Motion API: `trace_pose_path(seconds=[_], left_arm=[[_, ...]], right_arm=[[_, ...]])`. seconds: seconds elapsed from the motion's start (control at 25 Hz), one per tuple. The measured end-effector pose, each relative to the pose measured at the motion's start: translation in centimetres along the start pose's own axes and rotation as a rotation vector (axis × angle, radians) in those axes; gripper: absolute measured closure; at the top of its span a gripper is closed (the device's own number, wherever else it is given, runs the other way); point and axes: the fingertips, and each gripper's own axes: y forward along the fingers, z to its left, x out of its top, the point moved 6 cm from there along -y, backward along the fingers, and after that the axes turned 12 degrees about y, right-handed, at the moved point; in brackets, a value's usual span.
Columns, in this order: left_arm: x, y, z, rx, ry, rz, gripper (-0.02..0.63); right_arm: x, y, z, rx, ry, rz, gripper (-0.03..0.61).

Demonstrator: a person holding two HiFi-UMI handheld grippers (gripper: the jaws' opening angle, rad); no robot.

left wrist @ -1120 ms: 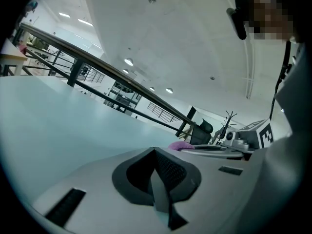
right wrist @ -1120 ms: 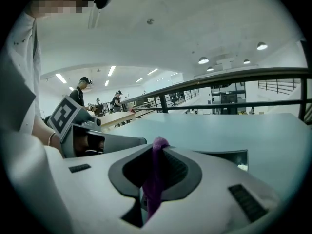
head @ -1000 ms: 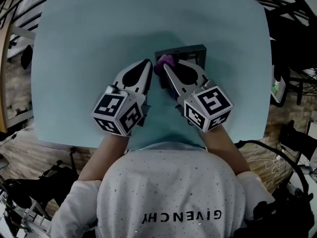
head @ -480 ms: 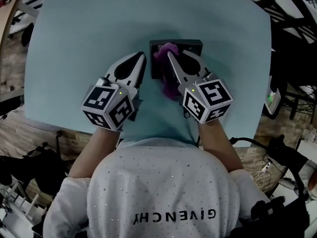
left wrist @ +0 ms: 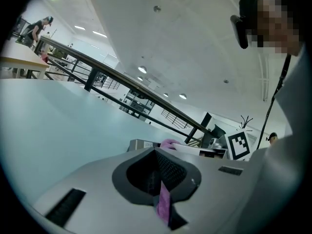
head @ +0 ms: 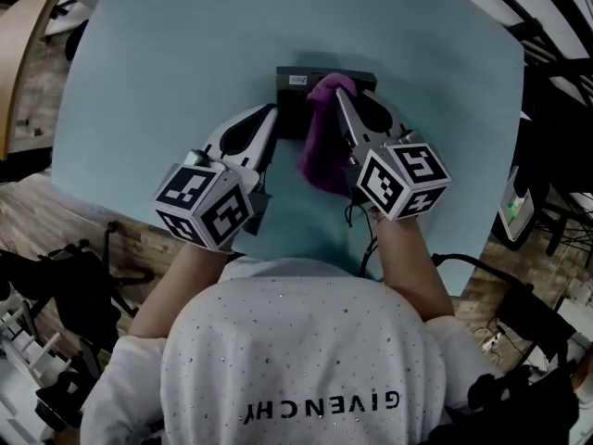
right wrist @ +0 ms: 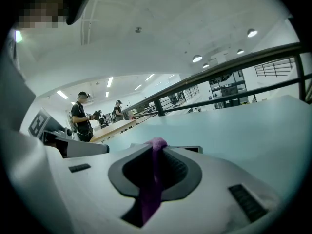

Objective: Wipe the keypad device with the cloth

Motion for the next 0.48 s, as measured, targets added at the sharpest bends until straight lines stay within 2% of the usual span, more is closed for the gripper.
trace_pose_path(seconds=[0.32, 0.48], left_arm=[[-0.5, -0.8, -2.1, 0.043, -0.022, -0.004, 0.614], [-0.3, -1.1, -2.9, 0.056, -0.005, 0.006, 0.614]], right_arm=[[0.3, -1.5, -2.3, -0.006, 0.033, -0.011, 0.54], [0.6, -2.1, -3.1, -0.011, 0.051, -0.031, 0.541]])
